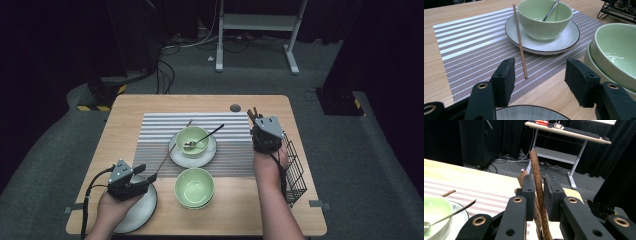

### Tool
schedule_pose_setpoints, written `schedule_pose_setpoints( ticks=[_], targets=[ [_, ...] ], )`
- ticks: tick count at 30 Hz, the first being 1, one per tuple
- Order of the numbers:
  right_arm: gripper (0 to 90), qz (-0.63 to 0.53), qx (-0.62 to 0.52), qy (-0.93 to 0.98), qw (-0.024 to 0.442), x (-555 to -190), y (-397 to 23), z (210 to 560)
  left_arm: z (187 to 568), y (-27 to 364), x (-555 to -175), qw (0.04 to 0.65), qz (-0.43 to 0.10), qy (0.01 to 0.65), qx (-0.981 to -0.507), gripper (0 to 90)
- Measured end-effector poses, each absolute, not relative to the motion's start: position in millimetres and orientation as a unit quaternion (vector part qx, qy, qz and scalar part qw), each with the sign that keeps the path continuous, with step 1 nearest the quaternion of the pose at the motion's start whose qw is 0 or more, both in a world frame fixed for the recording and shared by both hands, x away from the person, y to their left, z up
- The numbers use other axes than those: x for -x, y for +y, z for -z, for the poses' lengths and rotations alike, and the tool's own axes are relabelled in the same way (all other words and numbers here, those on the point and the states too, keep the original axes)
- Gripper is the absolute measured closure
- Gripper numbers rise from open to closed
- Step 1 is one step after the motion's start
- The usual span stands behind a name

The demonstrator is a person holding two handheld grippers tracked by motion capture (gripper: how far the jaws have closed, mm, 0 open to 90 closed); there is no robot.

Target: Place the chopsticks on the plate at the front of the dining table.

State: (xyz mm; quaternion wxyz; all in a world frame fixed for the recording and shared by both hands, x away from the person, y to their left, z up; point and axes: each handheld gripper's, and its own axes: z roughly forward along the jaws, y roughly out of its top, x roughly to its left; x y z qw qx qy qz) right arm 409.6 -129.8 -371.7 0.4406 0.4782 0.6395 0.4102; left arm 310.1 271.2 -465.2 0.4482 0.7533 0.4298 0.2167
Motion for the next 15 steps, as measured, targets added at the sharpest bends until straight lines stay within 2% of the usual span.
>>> schedule_pose_setpoints(
  ticks=[15],
  targets=[
    [81.3, -0.424, -0.451, 0.64, 0.455, -379, -135, 365, 467, 270, -310, 0.445, -0.215, 0.431, -0.755, 41.5]
  ],
)
